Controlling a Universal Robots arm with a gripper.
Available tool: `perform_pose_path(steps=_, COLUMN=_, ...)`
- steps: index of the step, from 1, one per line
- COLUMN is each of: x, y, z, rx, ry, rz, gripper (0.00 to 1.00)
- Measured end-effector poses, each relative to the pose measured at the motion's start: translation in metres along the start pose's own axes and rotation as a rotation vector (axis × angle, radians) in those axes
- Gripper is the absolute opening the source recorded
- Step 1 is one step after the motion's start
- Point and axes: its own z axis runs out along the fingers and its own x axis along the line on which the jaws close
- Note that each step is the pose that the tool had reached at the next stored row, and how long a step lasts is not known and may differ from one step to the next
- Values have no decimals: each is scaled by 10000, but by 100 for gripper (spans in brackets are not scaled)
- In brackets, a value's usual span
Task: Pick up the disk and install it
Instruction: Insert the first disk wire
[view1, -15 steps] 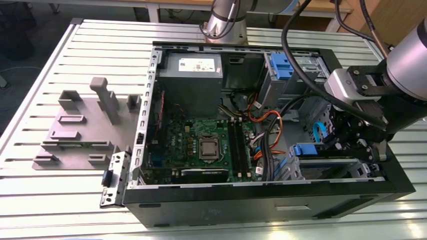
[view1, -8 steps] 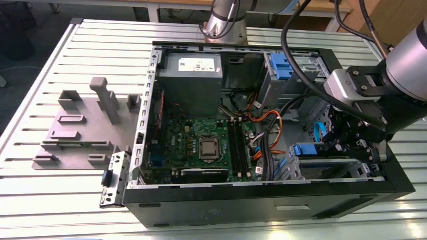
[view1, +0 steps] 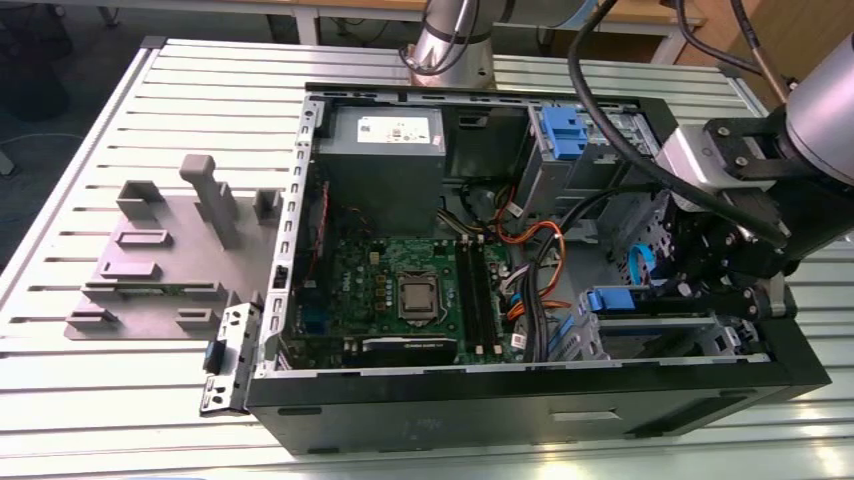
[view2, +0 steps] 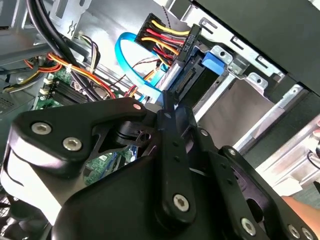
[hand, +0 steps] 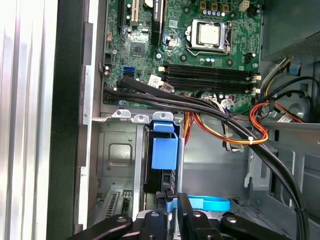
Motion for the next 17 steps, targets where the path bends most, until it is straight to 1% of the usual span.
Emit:
perform_pose_path(steps=3, x=-7, y=-1, z=-64, rx=0, ry=0, rz=0, gripper=24)
perform_pose_path(steps=6, x=-11, y=-1, z=-104, rx=0, ry=0, rz=0, gripper=24)
perform_pose_path(steps=11, x=-11, y=-8, z=-110, rx=0, ry=0, rz=-2, gripper=24)
perform_pose_path(steps=16, x=-8, y=-73, z=-103, rx=1, ry=0, rz=12, gripper=24)
perform_pose_path(steps=17, x=-9, y=-73, z=-102, rx=3, ry=-1, rz=32, gripper=24)
